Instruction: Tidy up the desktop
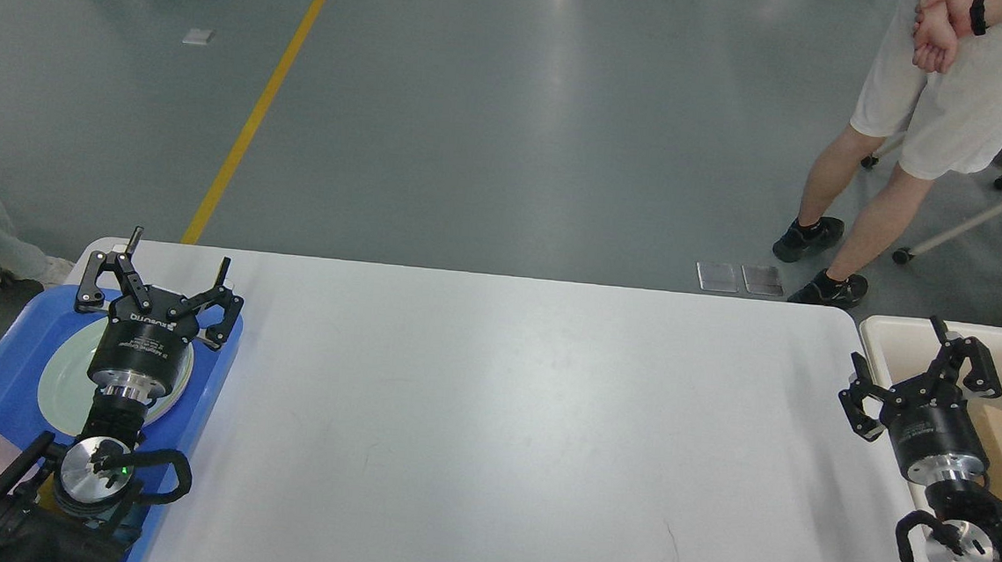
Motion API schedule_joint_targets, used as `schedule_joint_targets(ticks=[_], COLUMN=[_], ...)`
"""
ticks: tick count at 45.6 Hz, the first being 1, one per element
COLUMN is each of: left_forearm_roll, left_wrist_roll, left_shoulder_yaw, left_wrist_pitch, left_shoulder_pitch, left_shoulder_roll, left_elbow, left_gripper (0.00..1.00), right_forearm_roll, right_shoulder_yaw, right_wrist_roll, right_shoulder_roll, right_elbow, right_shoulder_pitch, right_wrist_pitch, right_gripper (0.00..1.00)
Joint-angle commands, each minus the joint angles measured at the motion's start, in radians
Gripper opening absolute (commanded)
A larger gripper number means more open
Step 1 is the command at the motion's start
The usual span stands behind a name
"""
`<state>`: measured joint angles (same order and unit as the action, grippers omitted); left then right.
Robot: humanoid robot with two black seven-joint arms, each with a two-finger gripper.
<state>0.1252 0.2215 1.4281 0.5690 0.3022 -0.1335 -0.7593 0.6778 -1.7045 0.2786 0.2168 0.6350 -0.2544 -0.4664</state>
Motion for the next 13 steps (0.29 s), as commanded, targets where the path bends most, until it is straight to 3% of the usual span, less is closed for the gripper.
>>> schedule_joint_targets(ticks=[1, 13], left_forearm_roll=[0.001, 0.001], left_wrist_roll=[-0.001, -0.001], left_shoulder_yaw=[0.000, 0.000], left_wrist_pitch=[0.000, 0.000], left_shoulder_pitch=[0.000, 0.000], left_shoulder_roll=[0.000, 0.000], left_elbow=[0.000, 0.000], left_gripper=[0.97, 0.97], right_forearm_roll=[0.000, -0.006], right_shoulder_yaw=[0.003, -0.009], right_wrist_roll=[0.030, 0.030], right_shoulder_roll=[-0.008, -0.031], right_elbow=[0.014, 0.043], right_shoulder_pitch=[0.001, 0.007], right_wrist_pitch=[0.000, 0.002], right_gripper=[1.00, 1.00])
